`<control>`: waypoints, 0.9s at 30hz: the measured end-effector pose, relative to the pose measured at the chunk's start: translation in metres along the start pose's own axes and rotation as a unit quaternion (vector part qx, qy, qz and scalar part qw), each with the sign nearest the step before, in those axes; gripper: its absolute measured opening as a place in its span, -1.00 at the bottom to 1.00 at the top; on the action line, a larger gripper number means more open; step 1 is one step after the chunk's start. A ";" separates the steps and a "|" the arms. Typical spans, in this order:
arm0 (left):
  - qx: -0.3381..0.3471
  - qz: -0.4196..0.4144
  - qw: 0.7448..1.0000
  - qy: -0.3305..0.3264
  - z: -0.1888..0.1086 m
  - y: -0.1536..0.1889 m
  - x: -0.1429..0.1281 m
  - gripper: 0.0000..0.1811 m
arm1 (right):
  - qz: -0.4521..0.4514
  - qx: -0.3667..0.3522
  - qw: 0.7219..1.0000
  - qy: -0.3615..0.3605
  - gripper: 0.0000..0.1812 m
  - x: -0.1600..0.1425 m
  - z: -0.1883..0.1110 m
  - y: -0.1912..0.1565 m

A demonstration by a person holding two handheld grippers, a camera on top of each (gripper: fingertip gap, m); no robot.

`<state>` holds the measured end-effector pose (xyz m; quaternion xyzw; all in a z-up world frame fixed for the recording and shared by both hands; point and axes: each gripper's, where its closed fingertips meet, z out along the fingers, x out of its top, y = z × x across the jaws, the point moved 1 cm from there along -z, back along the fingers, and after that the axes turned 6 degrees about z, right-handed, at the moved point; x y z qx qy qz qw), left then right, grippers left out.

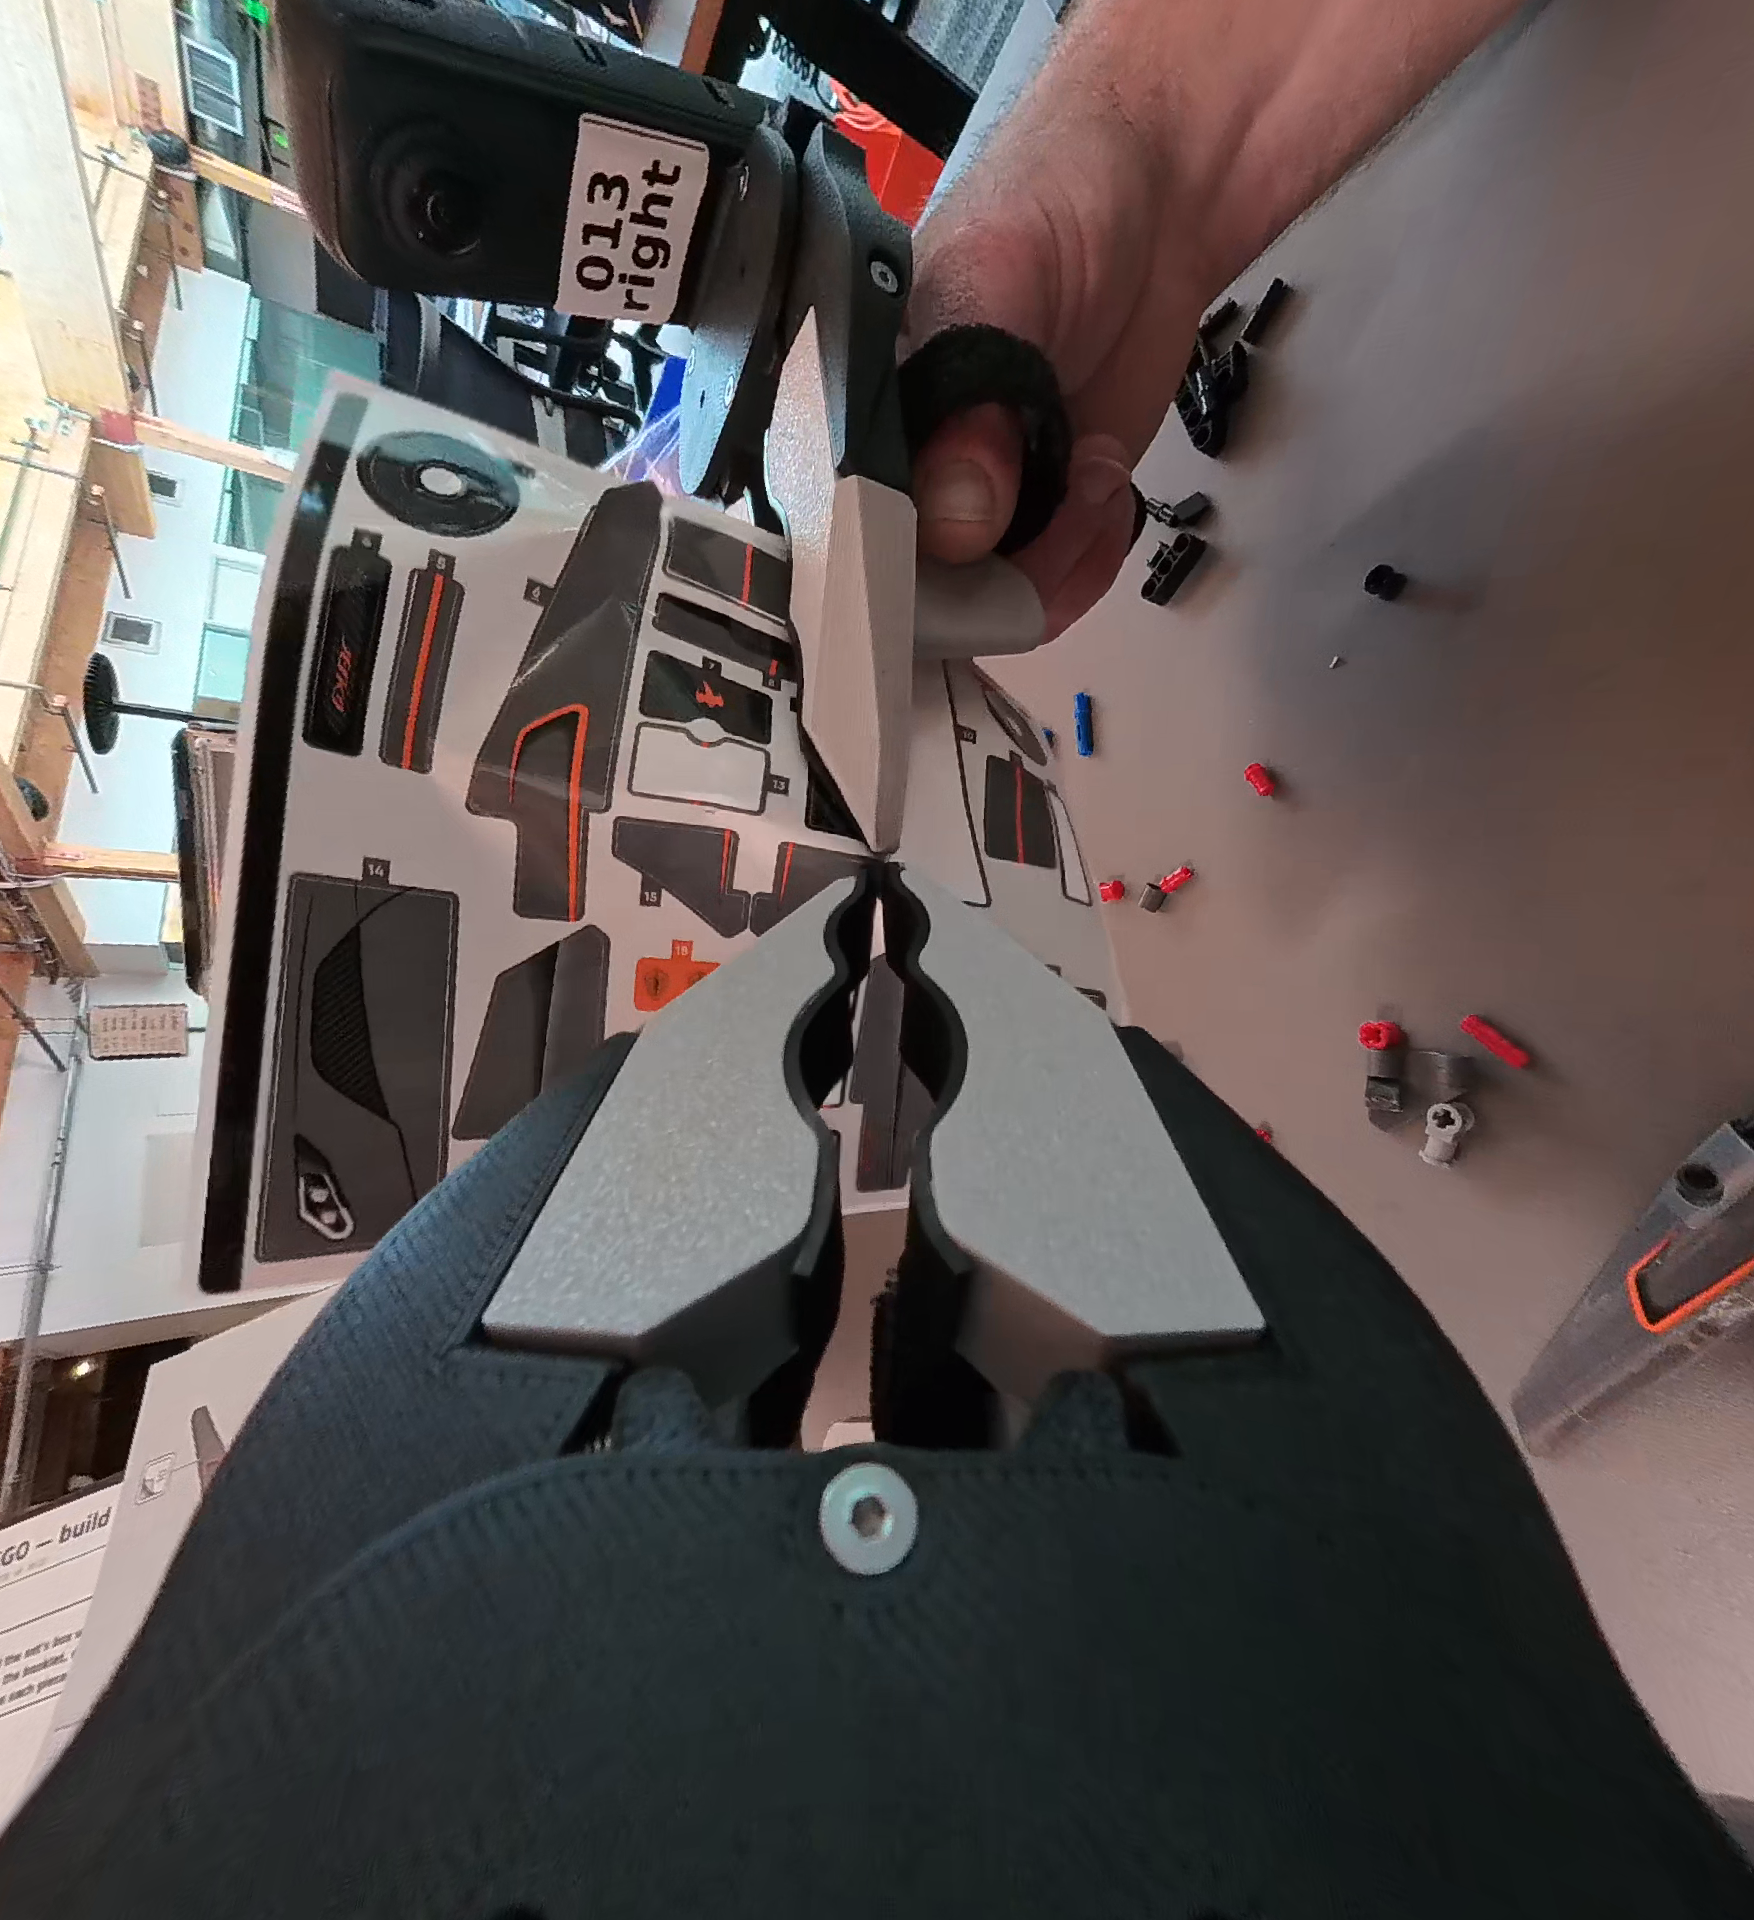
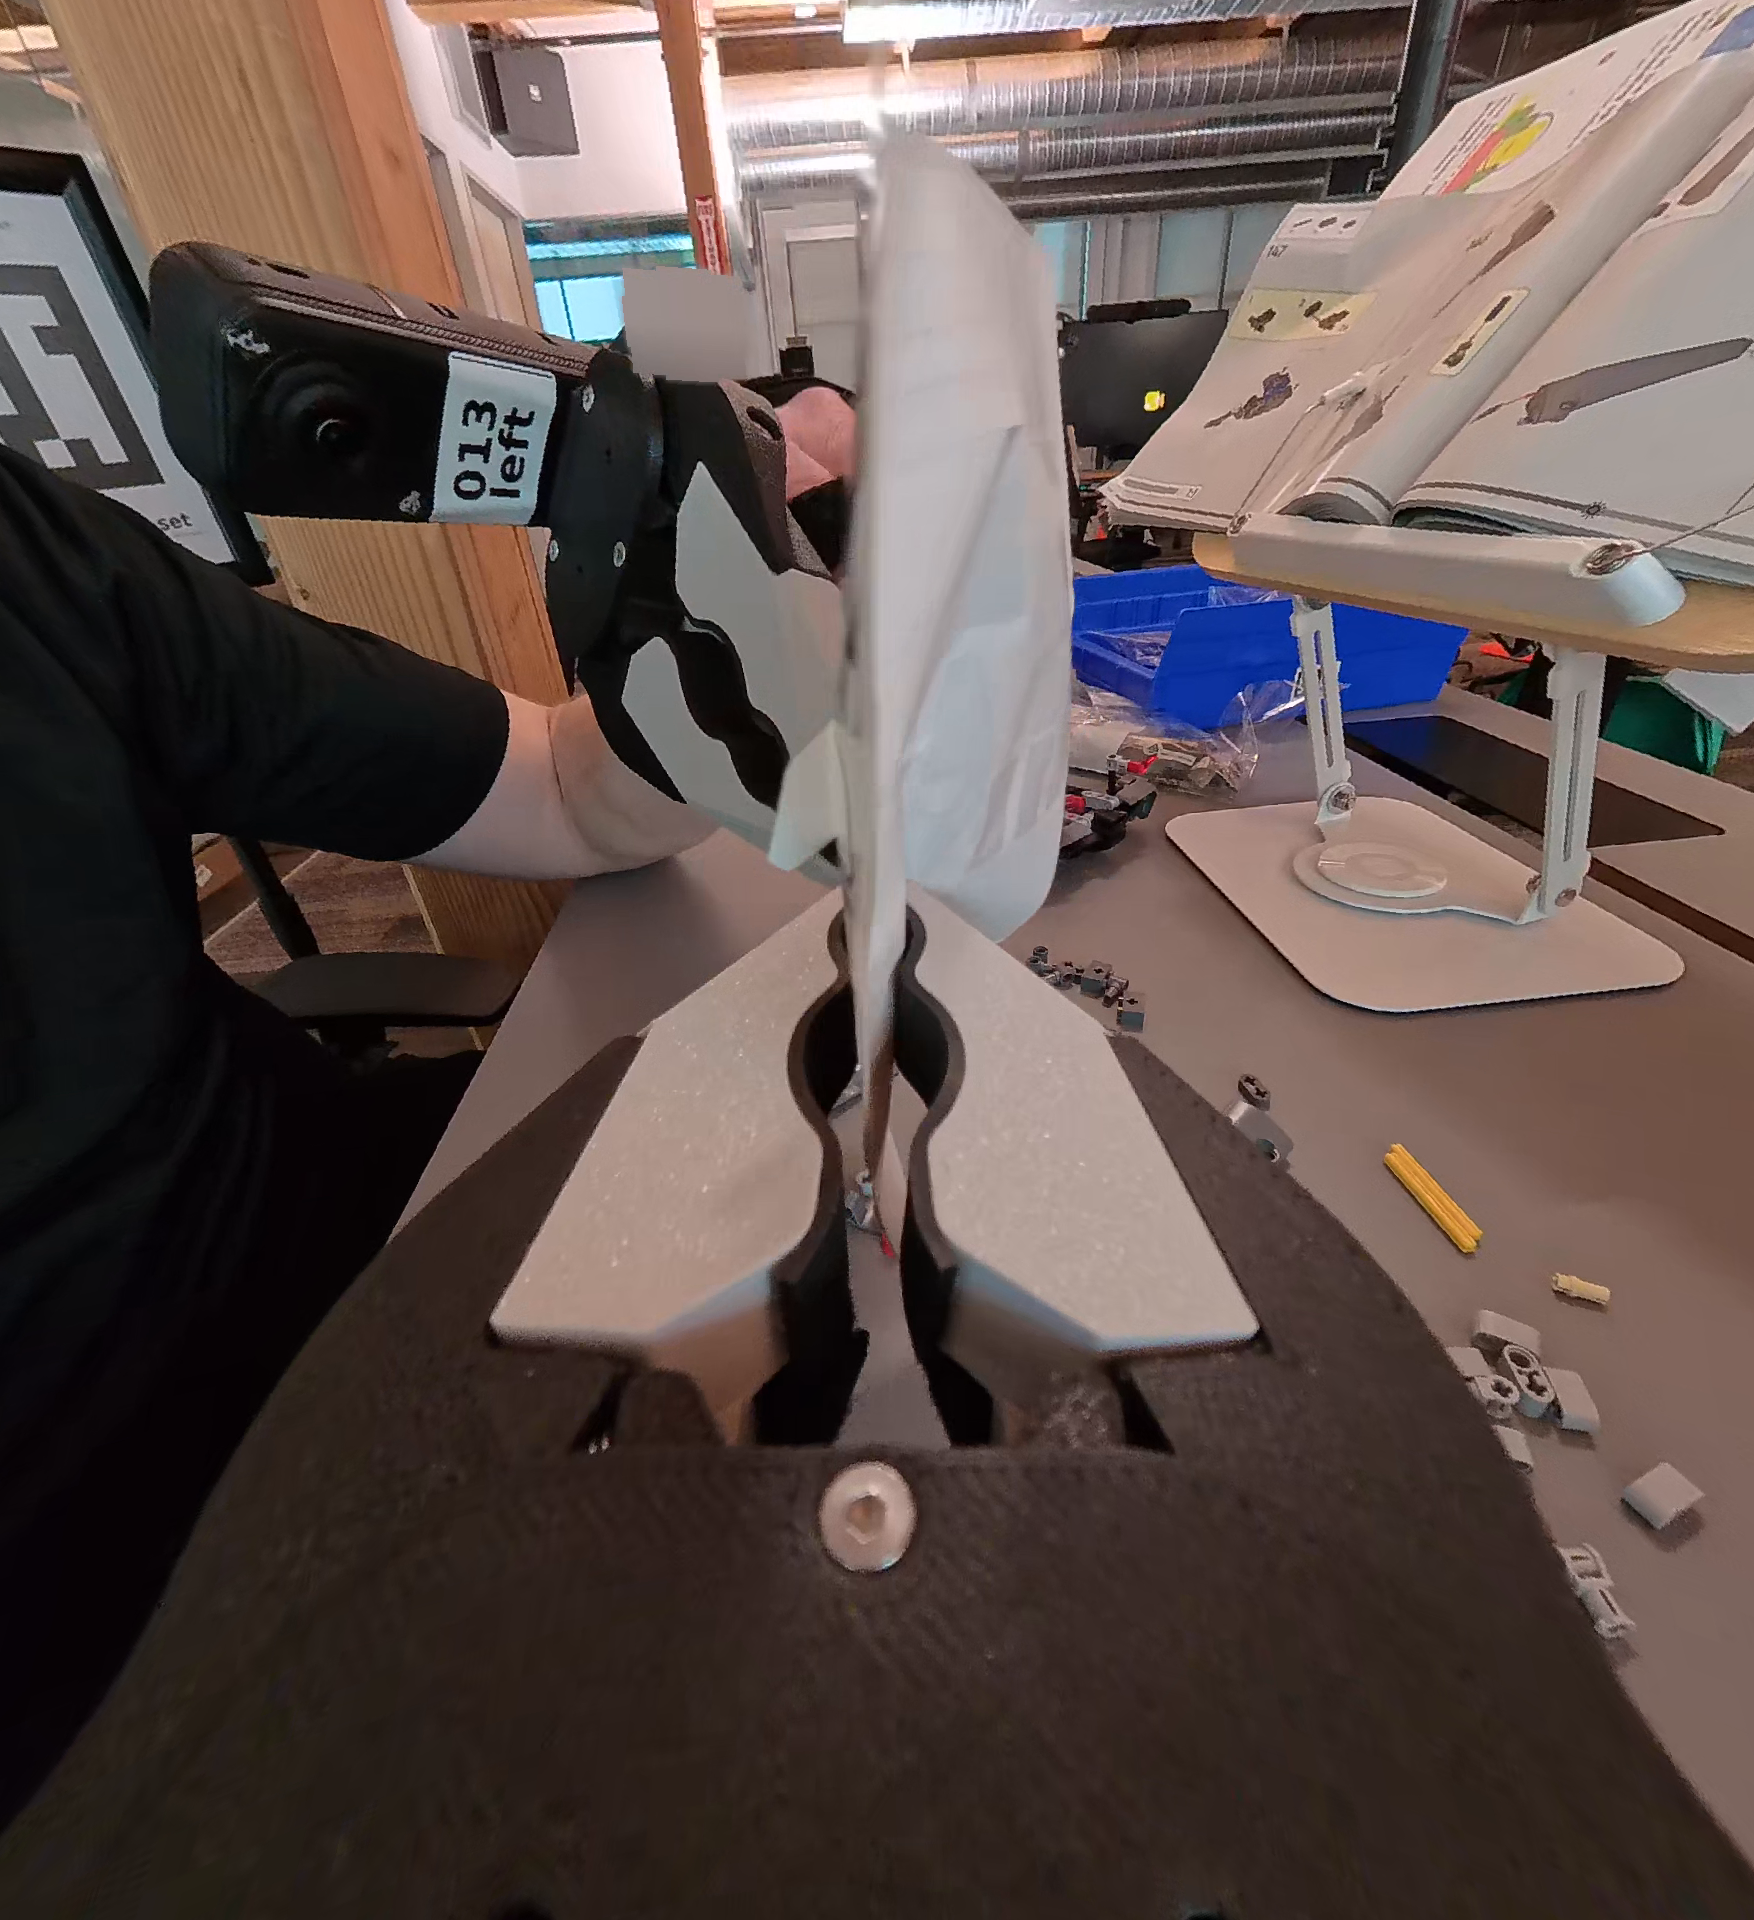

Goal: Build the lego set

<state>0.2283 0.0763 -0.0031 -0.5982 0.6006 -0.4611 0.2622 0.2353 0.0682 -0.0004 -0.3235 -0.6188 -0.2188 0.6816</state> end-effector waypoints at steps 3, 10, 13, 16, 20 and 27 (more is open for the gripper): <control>0.000 -0.005 1.000 0.004 0.000 0.000 0.000 -1.00 | -0.002 -0.001 1.000 0.001 -1.00 0.001 0.000 0.000; 0.001 -0.019 1.000 0.017 0.000 -0.001 0.001 -1.00 | -0.008 -0.004 1.000 0.003 -1.00 0.002 -0.001 0.000; 0.003 -0.026 0.999 0.023 0.000 -0.002 0.002 -1.00 | -0.010 -0.004 1.000 0.005 -1.00 0.003 -0.002 -0.001; 0.001 -0.045 0.998 0.036 -0.001 -0.003 0.003 -1.00 | -0.012 -0.003 1.000 0.008 -1.00 0.004 -0.002 -0.001; -0.003 -0.077 0.995 0.061 -0.001 -0.005 0.004 -1.00 | -0.009 -0.003 1.000 0.012 -1.00 0.005 -0.003 -0.001; -0.008 -0.120 0.988 0.099 -0.002 -0.008 0.007 -1.00 | -0.008 0.004 1.000 0.021 -1.00 0.008 -0.006 -0.002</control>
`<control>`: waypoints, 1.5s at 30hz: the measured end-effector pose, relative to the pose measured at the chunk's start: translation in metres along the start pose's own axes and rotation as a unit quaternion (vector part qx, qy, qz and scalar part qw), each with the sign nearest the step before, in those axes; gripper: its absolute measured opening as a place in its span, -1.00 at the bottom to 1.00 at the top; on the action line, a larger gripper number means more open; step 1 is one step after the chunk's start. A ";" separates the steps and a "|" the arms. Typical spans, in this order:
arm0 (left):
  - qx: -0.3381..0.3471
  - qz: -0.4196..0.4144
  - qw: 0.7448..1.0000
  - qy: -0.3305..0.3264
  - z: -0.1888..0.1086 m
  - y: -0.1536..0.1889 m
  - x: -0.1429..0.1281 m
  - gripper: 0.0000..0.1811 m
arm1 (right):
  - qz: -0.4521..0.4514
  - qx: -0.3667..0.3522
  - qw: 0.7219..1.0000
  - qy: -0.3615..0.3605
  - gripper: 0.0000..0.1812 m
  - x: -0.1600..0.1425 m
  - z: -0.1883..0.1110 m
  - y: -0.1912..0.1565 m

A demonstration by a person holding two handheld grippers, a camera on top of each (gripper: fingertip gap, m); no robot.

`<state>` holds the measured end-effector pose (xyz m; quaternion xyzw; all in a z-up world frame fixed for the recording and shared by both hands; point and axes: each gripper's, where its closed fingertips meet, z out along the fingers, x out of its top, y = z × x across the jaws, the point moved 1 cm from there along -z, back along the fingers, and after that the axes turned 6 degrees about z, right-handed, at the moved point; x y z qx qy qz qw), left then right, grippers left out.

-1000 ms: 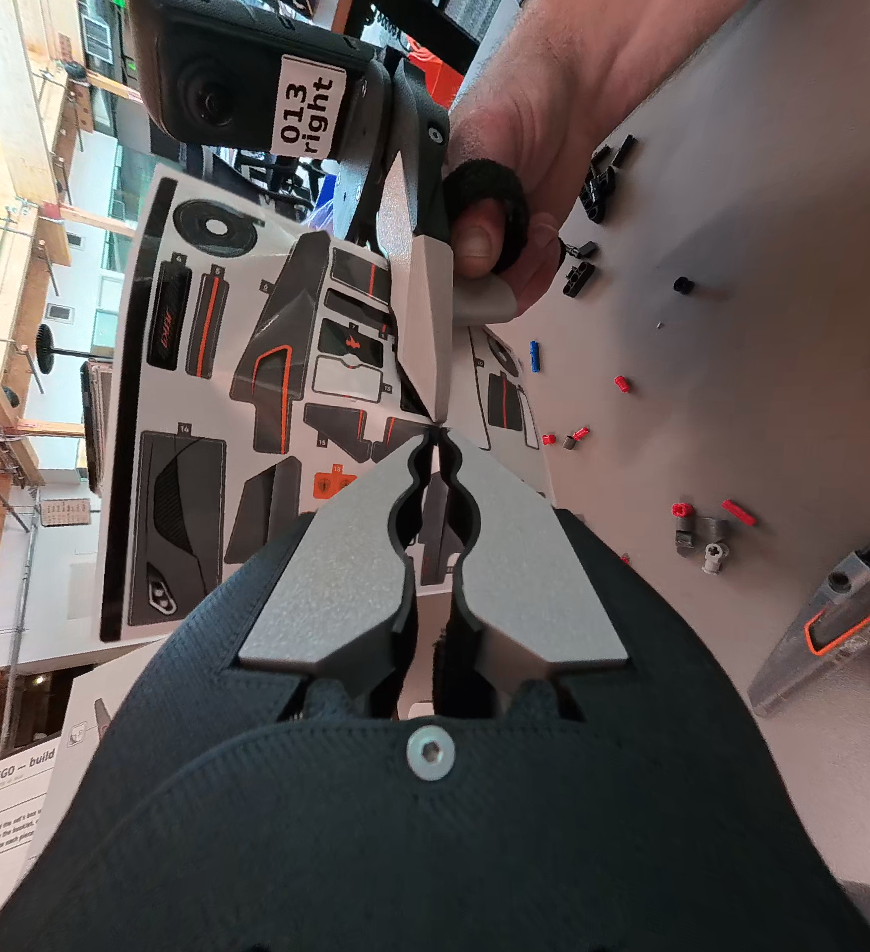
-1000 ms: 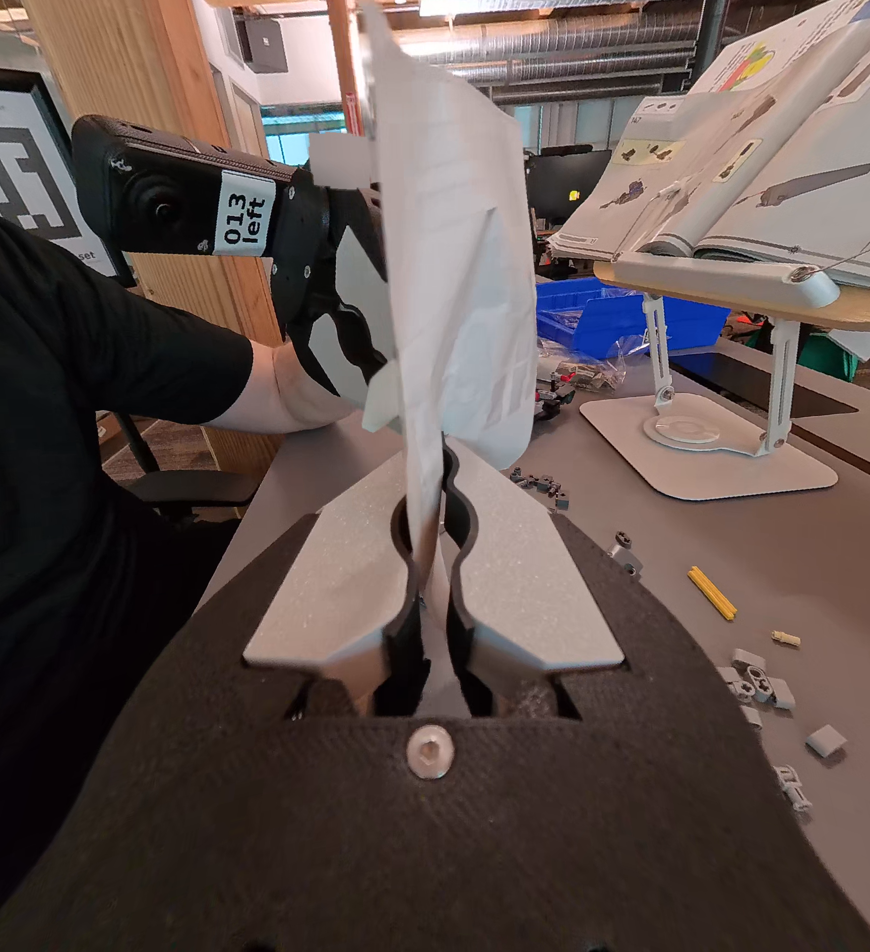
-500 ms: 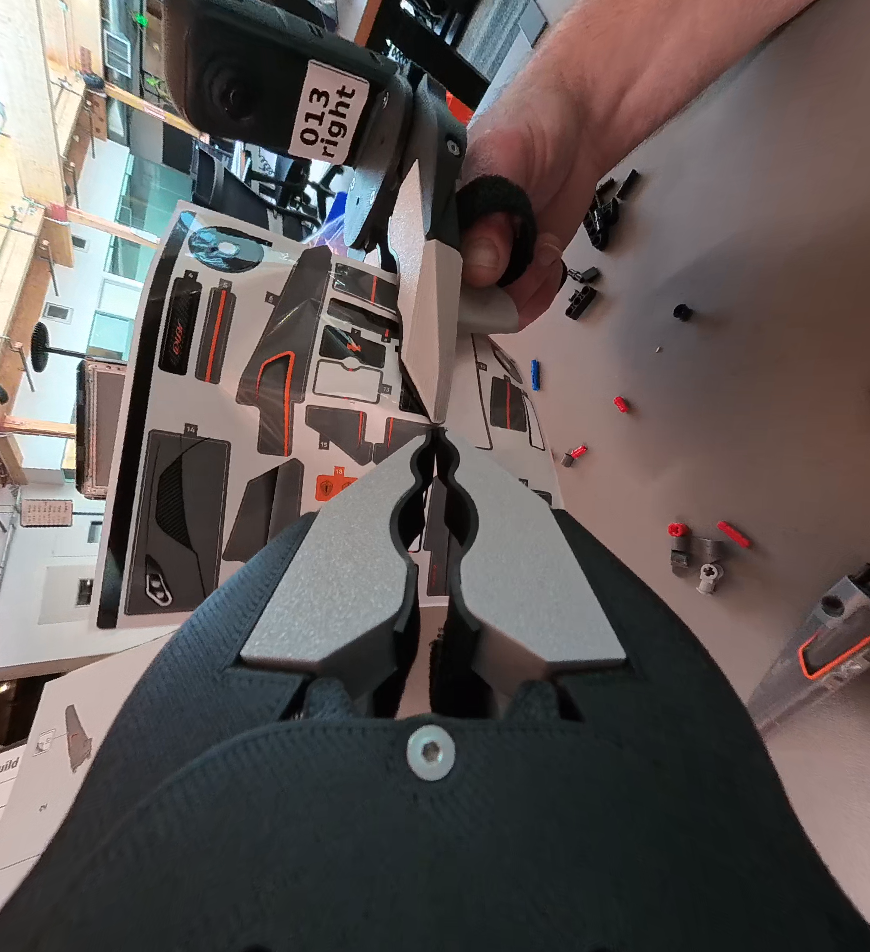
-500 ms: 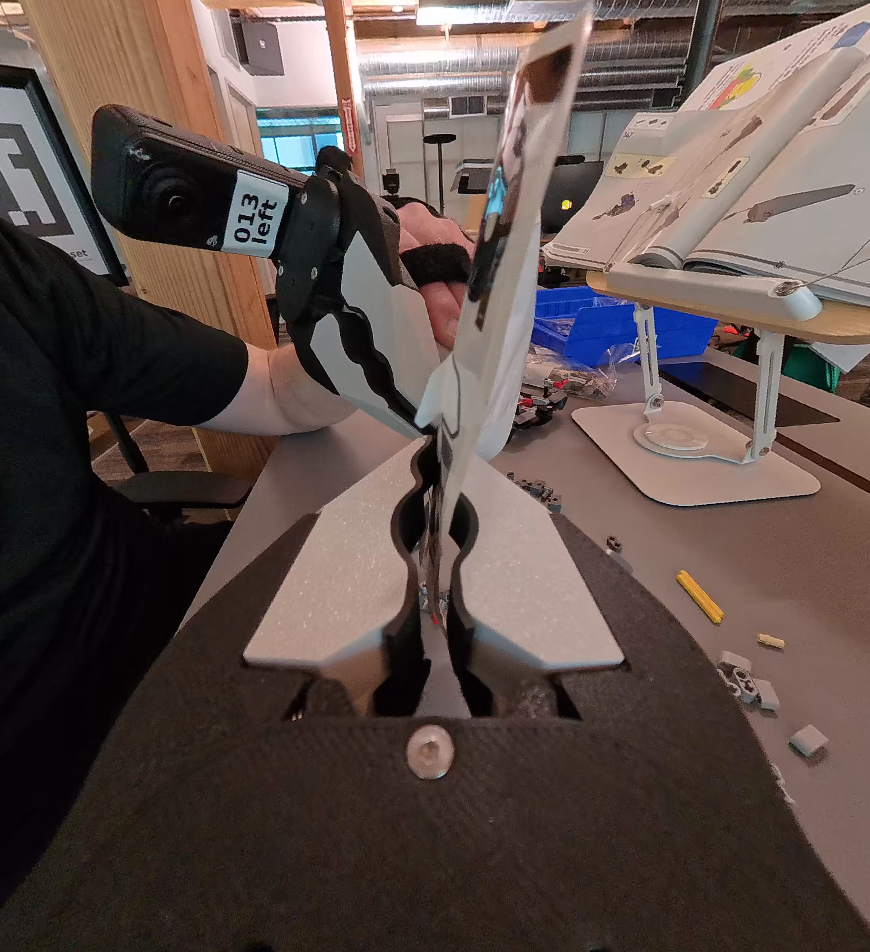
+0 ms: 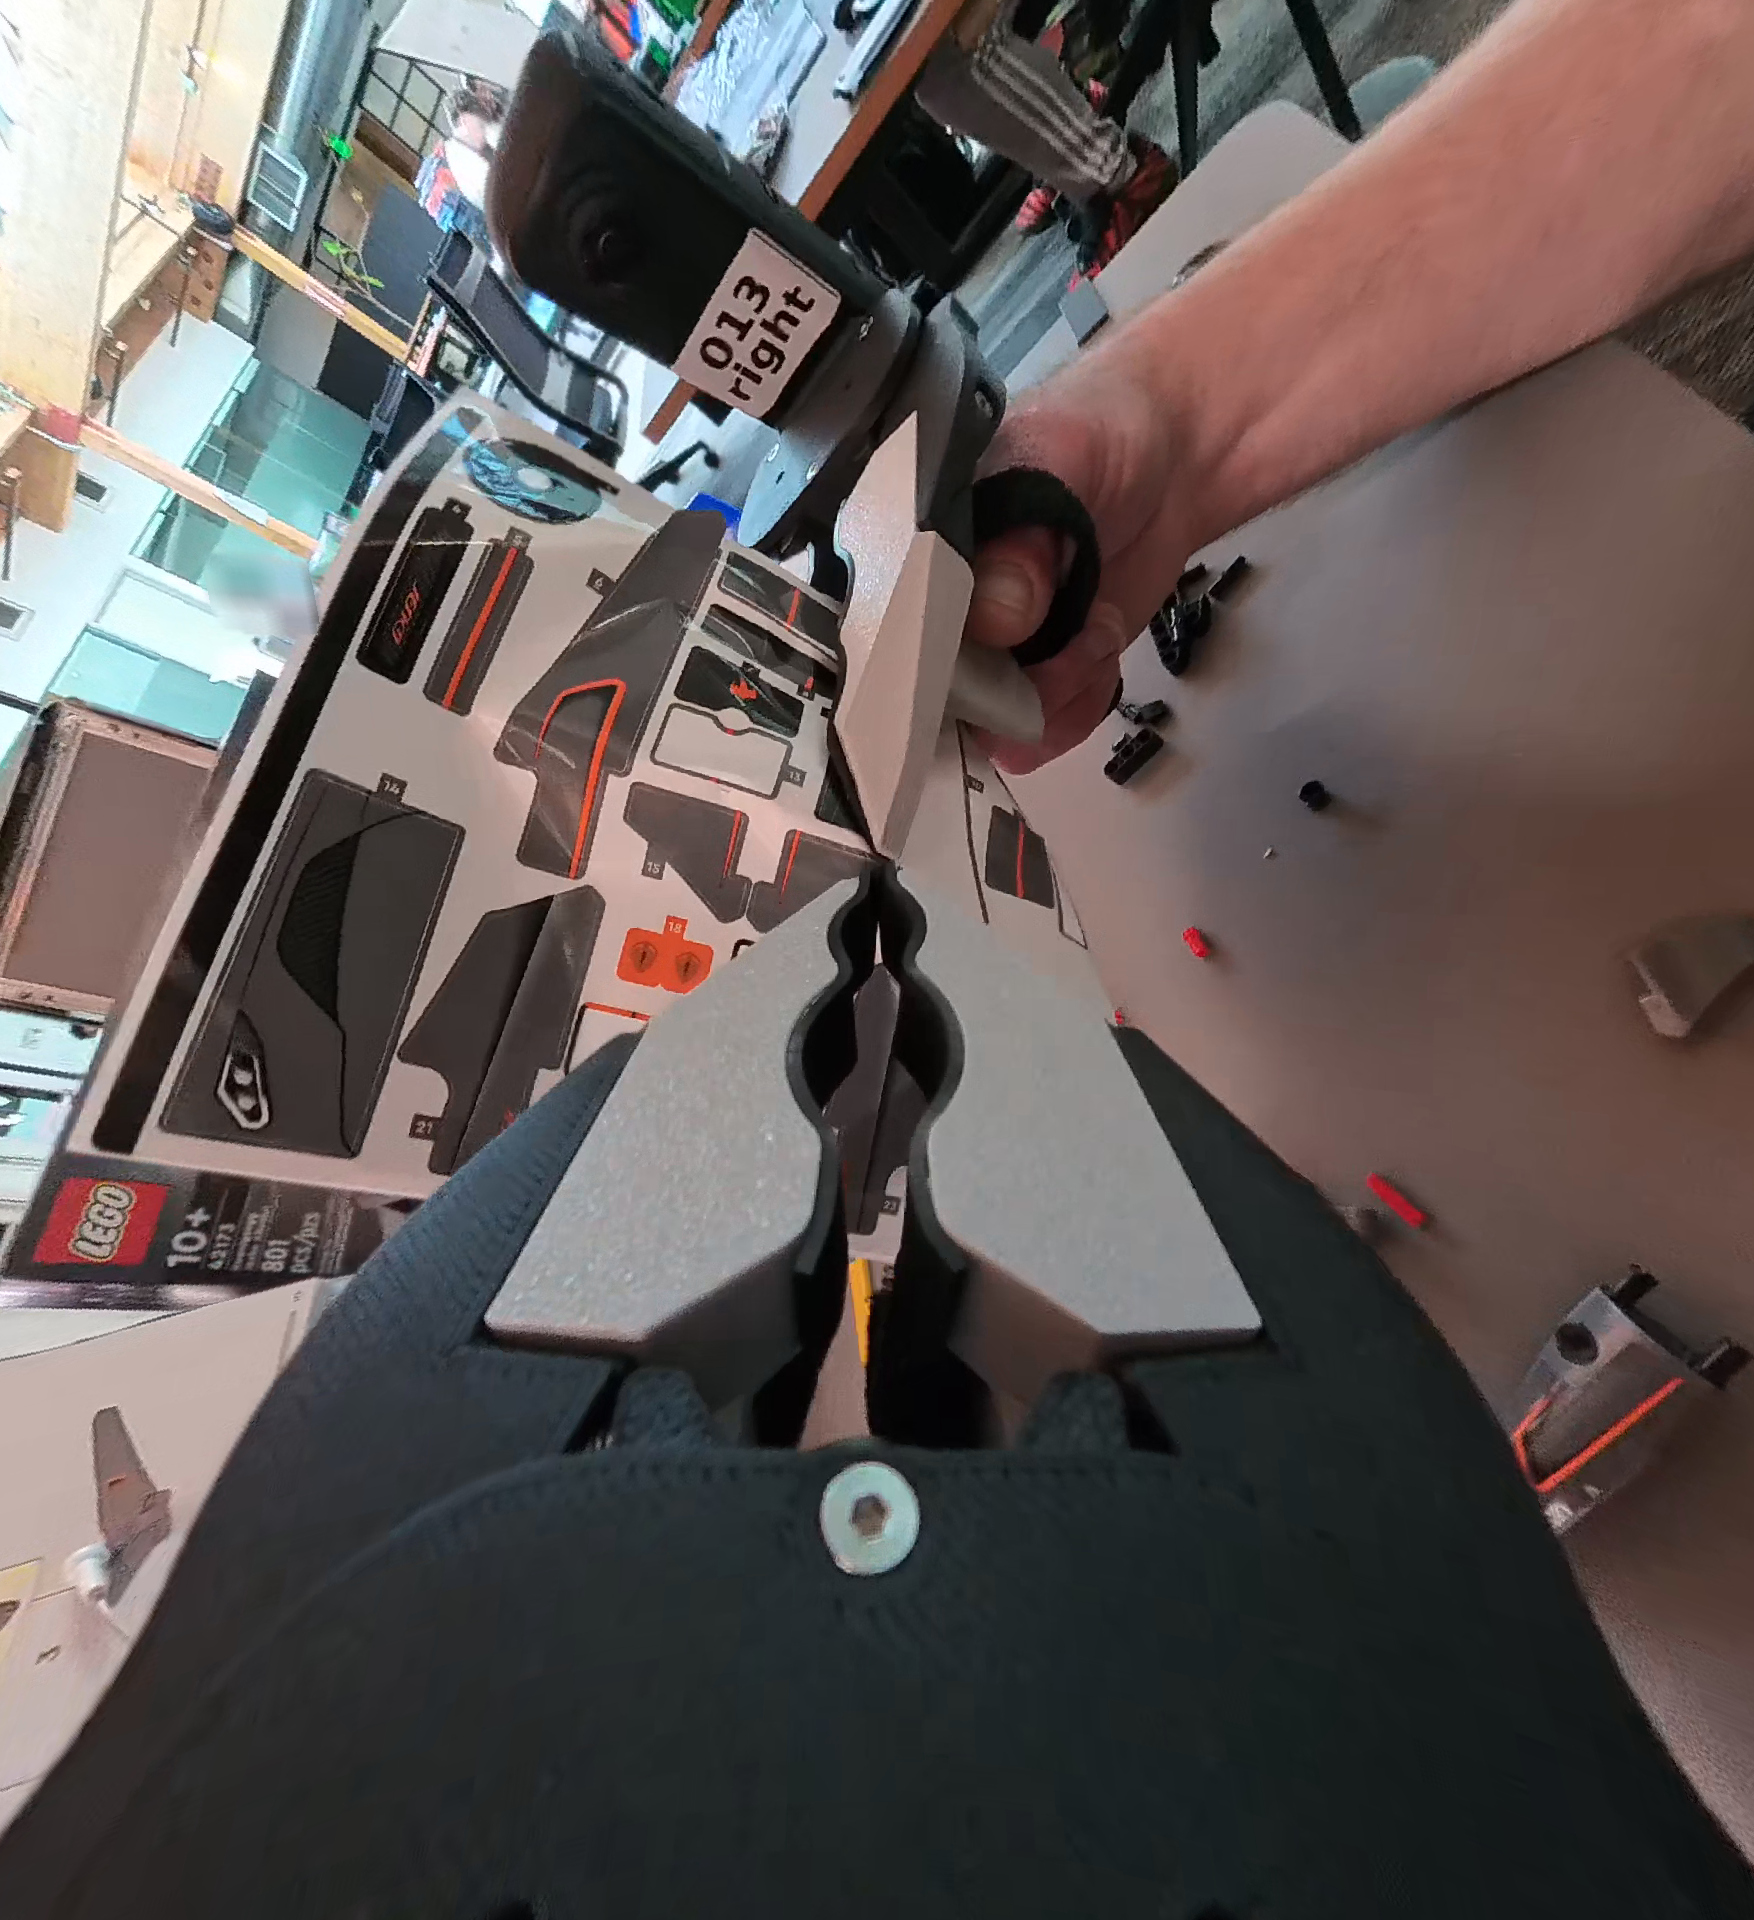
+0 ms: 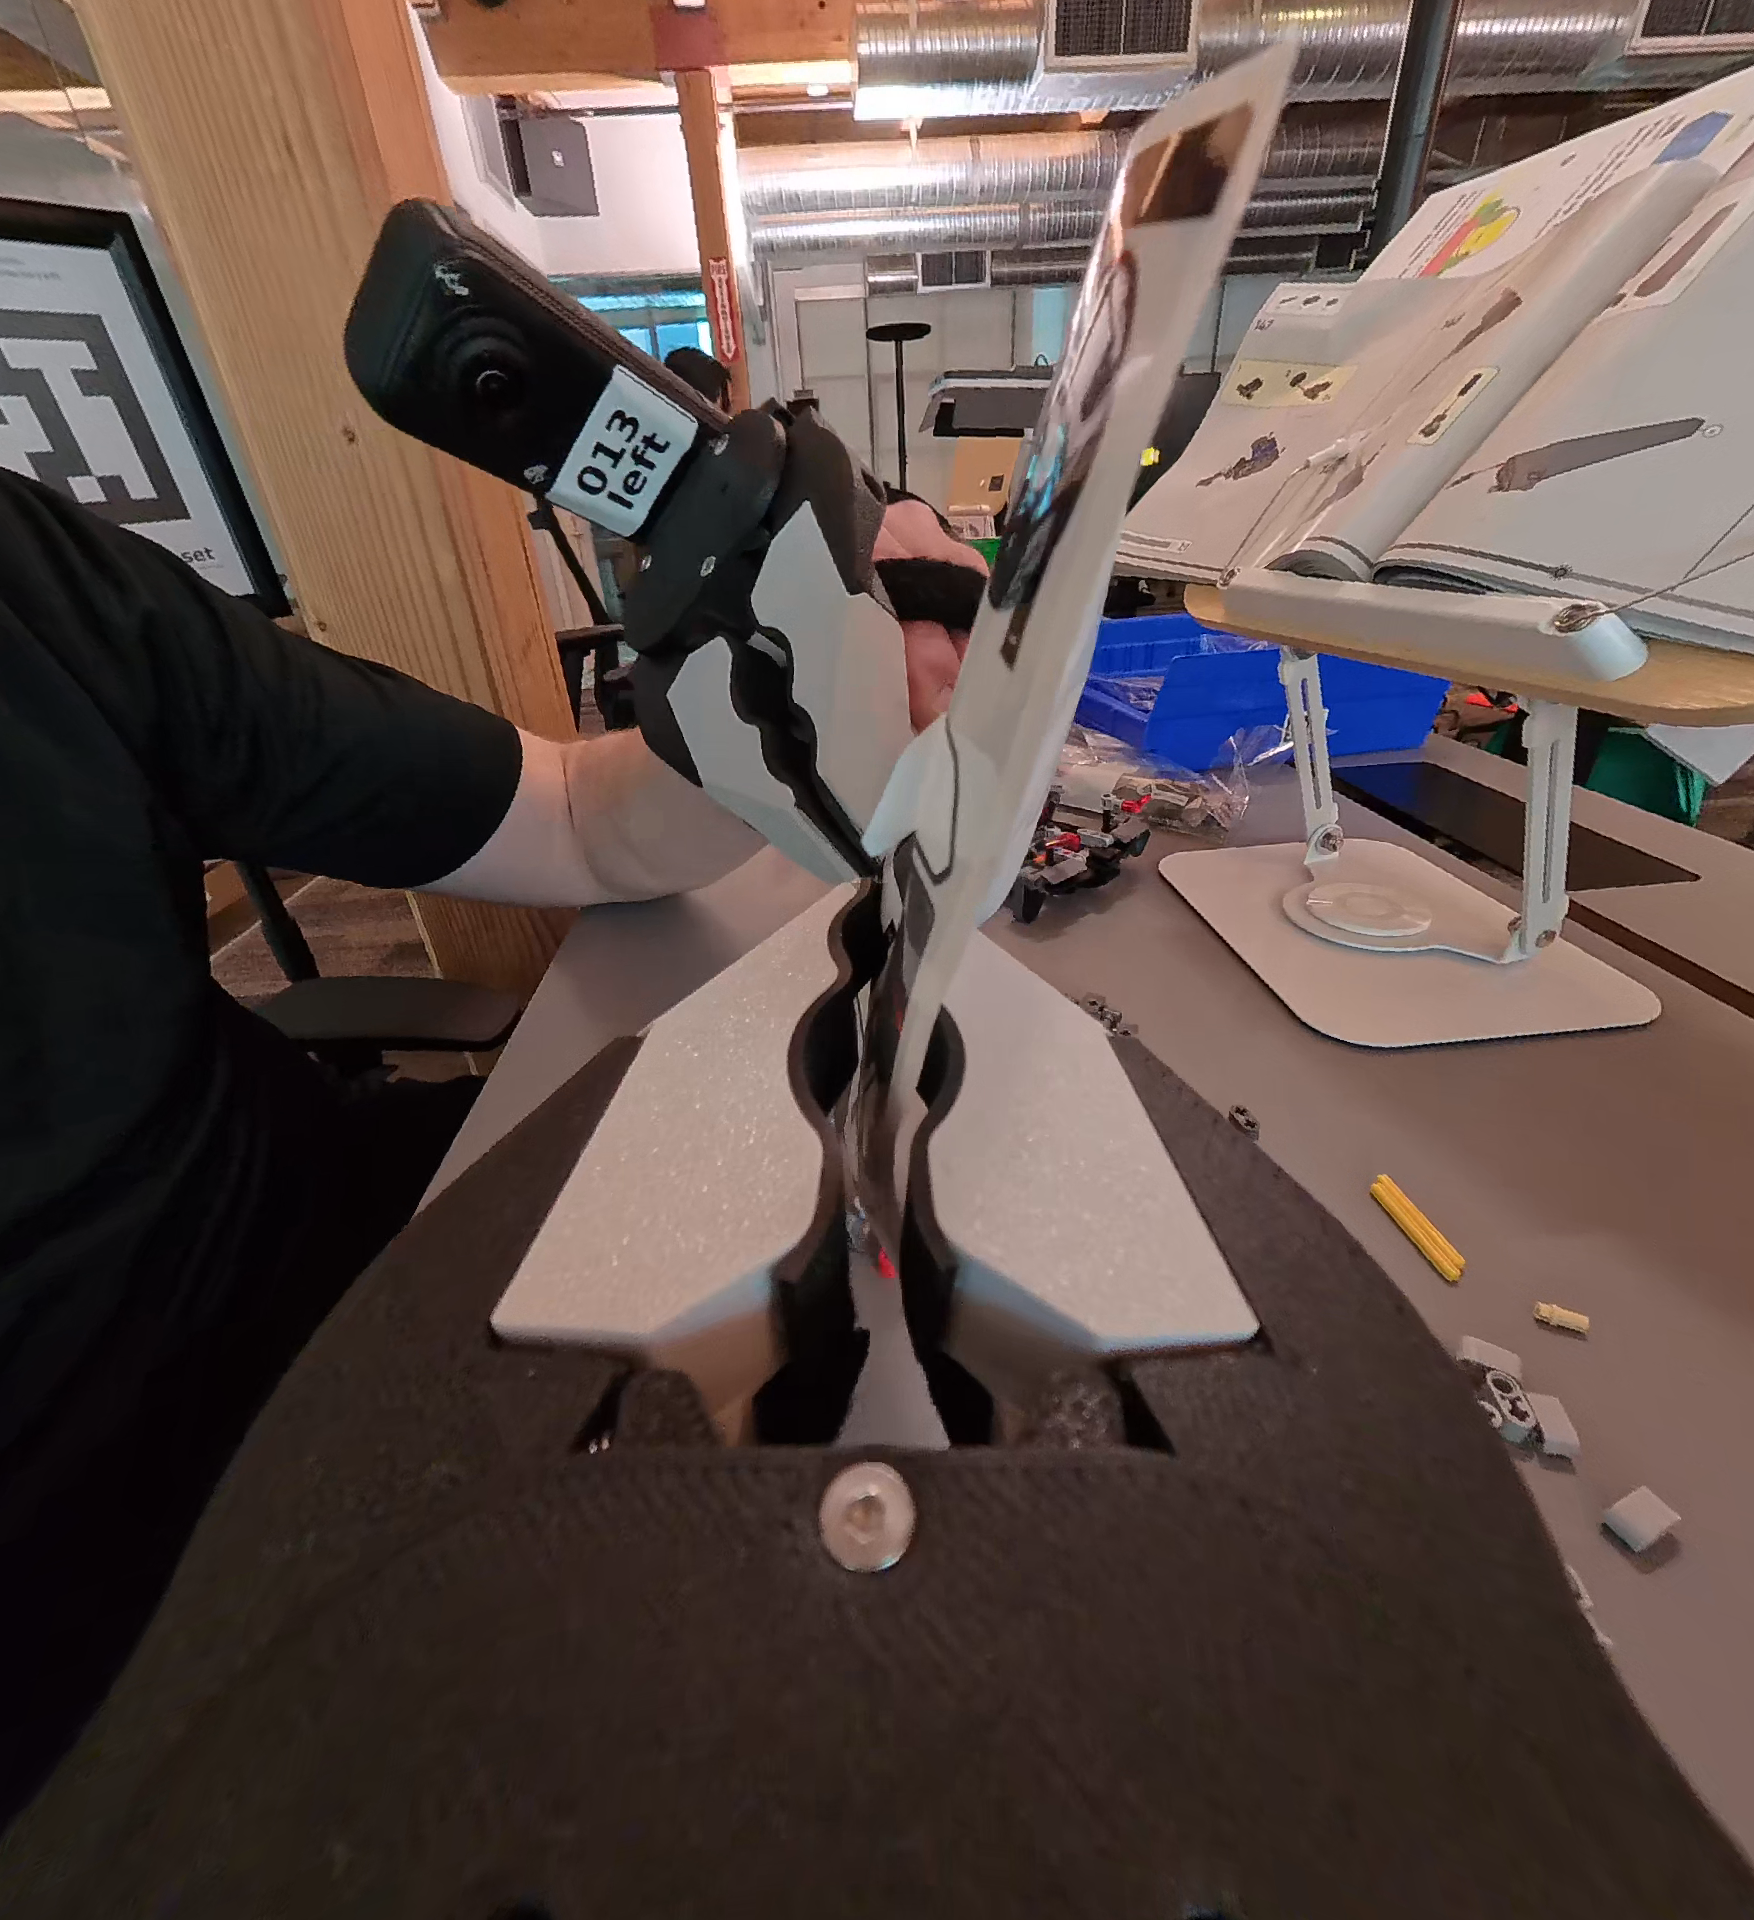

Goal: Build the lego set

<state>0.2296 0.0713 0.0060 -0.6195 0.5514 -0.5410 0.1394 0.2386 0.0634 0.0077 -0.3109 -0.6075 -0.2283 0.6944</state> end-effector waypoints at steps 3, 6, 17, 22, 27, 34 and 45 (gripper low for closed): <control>-0.003 -0.020 1.000 0.019 0.000 -0.001 0.001 -1.00 | 0.000 0.002 1.000 0.003 -1.00 0.001 -0.001 -0.001; -0.006 -0.037 0.999 0.033 0.000 -0.002 0.001 -1.00 | 0.000 0.001 1.000 0.005 -1.00 0.002 -0.001 -0.001; -0.017 -0.082 0.994 0.067 0.000 -0.003 0.004 -1.00 | 0.000 0.004 1.000 0.008 -1.00 0.003 -0.002 -0.001; -0.029 -0.120 0.988 0.097 -0.002 -0.004 0.007 -1.00 | -0.003 0.010 1.000 0.015 -1.00 0.006 -0.003 -0.004; -0.041 -0.154 0.980 0.121 -0.002 -0.004 0.007 -1.00 | -0.002 0.009 1.000 0.015 -1.00 0.006 -0.004 -0.003; 0.007 -0.077 0.994 0.079 0.001 -0.005 0.004 -1.00 | 0.001 -0.001 1.000 0.013 -1.00 0.005 -0.006 0.000; 0.093 0.075 0.993 -0.008 0.007 -0.006 0.007 -0.90 | 0.005 -0.013 1.000 0.017 -1.00 0.006 -0.008 0.005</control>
